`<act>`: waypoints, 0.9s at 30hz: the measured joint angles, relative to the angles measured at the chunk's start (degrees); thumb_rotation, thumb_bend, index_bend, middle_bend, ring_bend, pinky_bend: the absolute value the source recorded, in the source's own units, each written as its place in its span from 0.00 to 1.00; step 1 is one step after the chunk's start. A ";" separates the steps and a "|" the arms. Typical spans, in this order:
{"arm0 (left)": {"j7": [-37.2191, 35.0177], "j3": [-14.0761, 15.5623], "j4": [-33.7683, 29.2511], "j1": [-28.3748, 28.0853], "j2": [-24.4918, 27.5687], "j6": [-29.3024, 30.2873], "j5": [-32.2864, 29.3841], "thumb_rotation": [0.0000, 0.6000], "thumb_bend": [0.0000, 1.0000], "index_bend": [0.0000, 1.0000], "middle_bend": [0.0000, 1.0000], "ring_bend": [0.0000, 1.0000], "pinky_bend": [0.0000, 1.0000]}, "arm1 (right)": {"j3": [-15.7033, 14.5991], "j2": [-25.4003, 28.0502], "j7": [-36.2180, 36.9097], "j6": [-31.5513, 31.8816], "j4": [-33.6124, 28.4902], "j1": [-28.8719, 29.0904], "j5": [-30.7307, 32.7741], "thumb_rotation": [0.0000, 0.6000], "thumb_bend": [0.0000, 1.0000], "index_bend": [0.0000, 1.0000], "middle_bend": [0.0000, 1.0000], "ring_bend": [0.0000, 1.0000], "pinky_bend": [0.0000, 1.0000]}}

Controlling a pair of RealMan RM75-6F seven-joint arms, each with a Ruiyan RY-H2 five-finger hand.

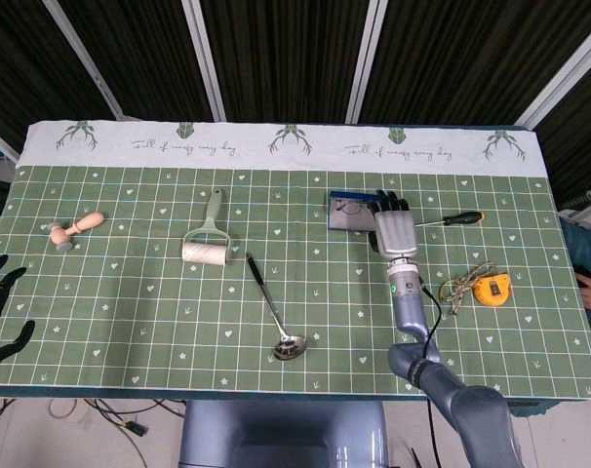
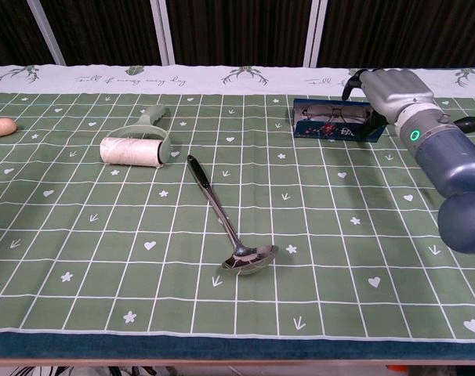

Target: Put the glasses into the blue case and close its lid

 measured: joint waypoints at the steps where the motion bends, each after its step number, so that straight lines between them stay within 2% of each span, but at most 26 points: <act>1: -0.03 0.00 -0.04 0.01 0.03 -0.01 -0.03 1.00 0.32 0.14 0.00 0.00 0.00 | -0.04 -0.35 0.23 -0.45 0.68 0.19 -0.06 1.00 0.44 0.36 0.16 0.14 0.22; 8: -0.23 0.02 -0.10 0.04 0.18 -0.06 -0.08 1.00 0.32 0.14 0.00 0.00 0.00 | -0.63 -1.67 1.36 -1.78 3.11 0.51 -0.67 1.00 0.44 0.42 0.16 0.14 0.22; 18: -0.16 0.04 -0.18 0.06 0.27 -0.06 -0.07 1.00 0.32 0.15 0.00 0.00 0.00 | 0.32 -1.87 3.06 -3.01 3.49 1.07 -0.05 1.00 0.49 0.50 0.16 0.14 0.22; 27: -0.28 0.05 -0.14 0.10 0.26 -0.03 -0.06 1.00 0.32 0.15 0.00 0.00 0.00 | 1.02 -1.55 4.04 -5.43 2.91 0.93 0.85 1.00 0.46 0.57 0.17 0.14 0.22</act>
